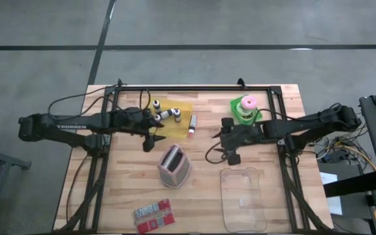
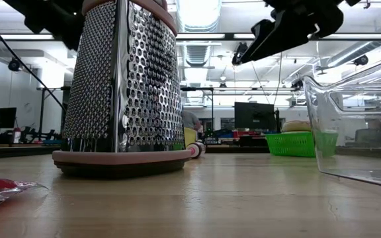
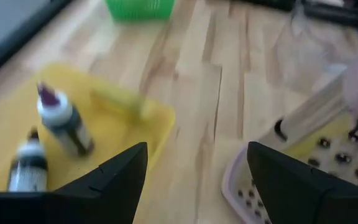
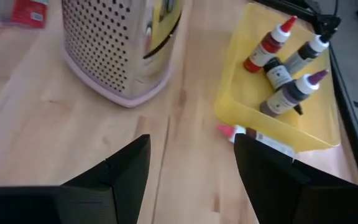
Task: Pick & Place Food Item
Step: Put the popcorn bag into the transparent bin
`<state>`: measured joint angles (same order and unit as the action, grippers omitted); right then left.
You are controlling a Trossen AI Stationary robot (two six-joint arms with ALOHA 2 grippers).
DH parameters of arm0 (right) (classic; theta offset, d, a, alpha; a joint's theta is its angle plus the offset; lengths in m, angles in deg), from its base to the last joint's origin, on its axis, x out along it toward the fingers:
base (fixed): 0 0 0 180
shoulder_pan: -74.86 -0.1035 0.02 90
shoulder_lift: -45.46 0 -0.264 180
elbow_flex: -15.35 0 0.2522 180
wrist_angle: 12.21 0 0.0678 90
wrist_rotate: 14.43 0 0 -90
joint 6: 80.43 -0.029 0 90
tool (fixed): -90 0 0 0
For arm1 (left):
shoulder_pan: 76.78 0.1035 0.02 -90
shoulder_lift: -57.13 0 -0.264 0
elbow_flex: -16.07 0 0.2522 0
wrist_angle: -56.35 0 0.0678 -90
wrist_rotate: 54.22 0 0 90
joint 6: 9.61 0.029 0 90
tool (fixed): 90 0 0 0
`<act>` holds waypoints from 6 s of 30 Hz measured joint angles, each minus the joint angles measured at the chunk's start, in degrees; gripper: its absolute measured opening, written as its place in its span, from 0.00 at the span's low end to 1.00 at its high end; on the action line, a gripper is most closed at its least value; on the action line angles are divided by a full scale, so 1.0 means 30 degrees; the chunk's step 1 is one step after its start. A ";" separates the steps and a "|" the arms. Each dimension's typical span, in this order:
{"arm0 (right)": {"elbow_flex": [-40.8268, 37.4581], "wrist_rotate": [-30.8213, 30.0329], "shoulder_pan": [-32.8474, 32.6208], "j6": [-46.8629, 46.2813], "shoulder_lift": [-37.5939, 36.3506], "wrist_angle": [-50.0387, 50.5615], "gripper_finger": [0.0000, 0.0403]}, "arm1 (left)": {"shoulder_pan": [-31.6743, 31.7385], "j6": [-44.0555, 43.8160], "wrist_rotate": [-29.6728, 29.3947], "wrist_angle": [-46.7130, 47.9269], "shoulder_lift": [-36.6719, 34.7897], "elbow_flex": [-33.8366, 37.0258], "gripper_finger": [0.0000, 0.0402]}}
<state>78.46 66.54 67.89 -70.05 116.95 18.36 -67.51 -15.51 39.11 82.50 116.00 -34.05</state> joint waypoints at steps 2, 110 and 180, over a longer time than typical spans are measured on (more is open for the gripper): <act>0.0000 -0.0971 -0.0416 -0.0161 -0.0086 0.0257 0.56 | -0.0106 -0.0773 -0.0258 0.0899 0.0000 0.0005 0.69; -0.0029 -0.9504 -0.6556 -0.4543 -0.0665 0.4300 0.56 | -1.6836 -1.9785 -0.3681 1.3304 0.9130 -0.3913 0.56; -0.0029 -1.0283 -0.6556 -0.3894 -0.0658 0.4475 0.56 | -1.5528 -1.5677 -0.0663 1.0451 0.3909 0.1294 0.55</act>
<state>78.37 35.69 48.22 -81.73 114.98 31.79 -114.10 -62.54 37.12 113.85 127.73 -30.17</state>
